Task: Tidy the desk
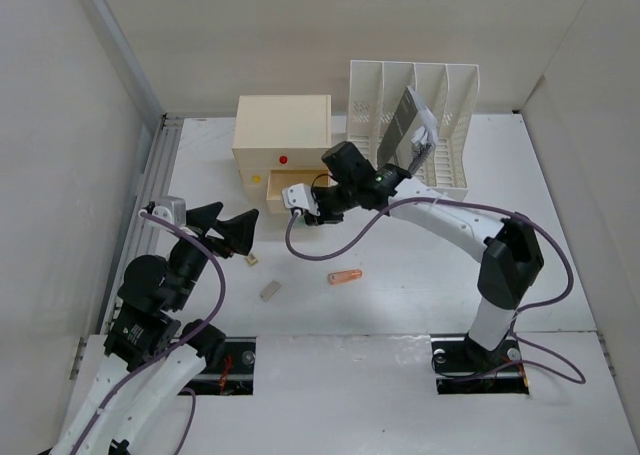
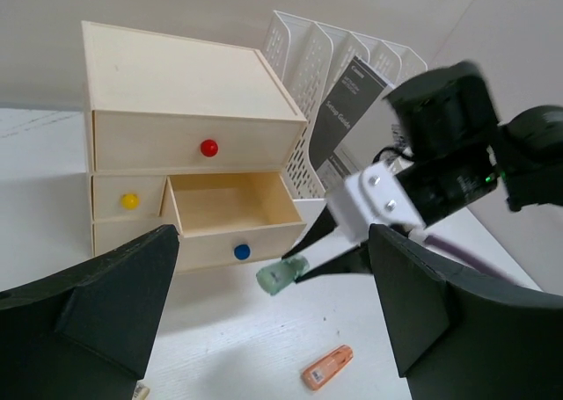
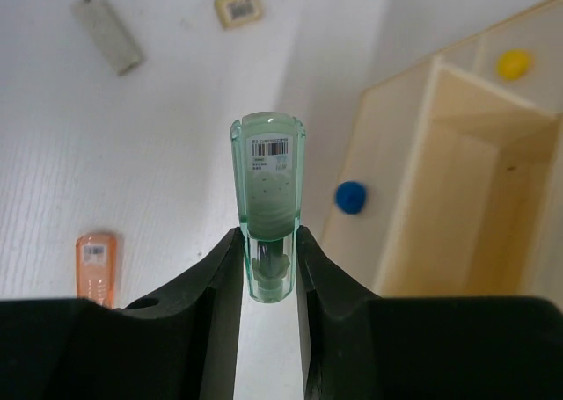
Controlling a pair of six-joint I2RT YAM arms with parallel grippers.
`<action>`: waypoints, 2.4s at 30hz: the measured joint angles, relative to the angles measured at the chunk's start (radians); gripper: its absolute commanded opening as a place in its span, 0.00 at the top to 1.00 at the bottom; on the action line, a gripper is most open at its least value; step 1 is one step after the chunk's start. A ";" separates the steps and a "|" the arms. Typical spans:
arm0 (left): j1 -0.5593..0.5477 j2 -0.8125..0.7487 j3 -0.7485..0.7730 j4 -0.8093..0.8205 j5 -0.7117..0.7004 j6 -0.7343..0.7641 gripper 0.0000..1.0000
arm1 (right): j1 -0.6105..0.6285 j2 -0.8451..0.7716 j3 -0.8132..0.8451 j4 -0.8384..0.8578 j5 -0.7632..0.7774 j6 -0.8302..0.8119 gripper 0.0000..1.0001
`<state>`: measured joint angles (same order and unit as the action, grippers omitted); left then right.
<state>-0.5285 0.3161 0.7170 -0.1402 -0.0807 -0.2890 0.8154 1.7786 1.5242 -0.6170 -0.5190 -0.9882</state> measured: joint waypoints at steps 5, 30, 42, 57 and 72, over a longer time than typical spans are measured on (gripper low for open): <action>0.000 0.000 -0.006 -0.006 -0.007 0.000 0.13 | 0.002 -0.011 0.048 0.070 -0.001 0.060 0.93; 0.000 0.000 -0.006 -0.007 -0.023 0.000 0.13 | 0.001 -0.013 -0.022 0.335 0.225 0.285 0.91; 0.000 -0.006 -0.006 -0.007 -0.026 -0.001 0.13 | -0.042 0.003 -0.059 -0.105 -0.187 -0.149 0.66; 0.000 -0.006 -0.006 -0.007 -0.026 -0.001 0.13 | 0.037 0.008 -0.279 -0.037 -0.006 -0.058 0.48; 0.000 -0.006 -0.006 -0.007 -0.026 -0.001 0.13 | 0.116 0.046 -0.281 -0.031 0.114 0.010 0.47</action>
<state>-0.5285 0.3103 0.7105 -0.1474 -0.1062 -0.2901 0.9310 1.8244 1.2430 -0.6479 -0.4046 -0.9787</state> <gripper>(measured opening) 0.873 0.528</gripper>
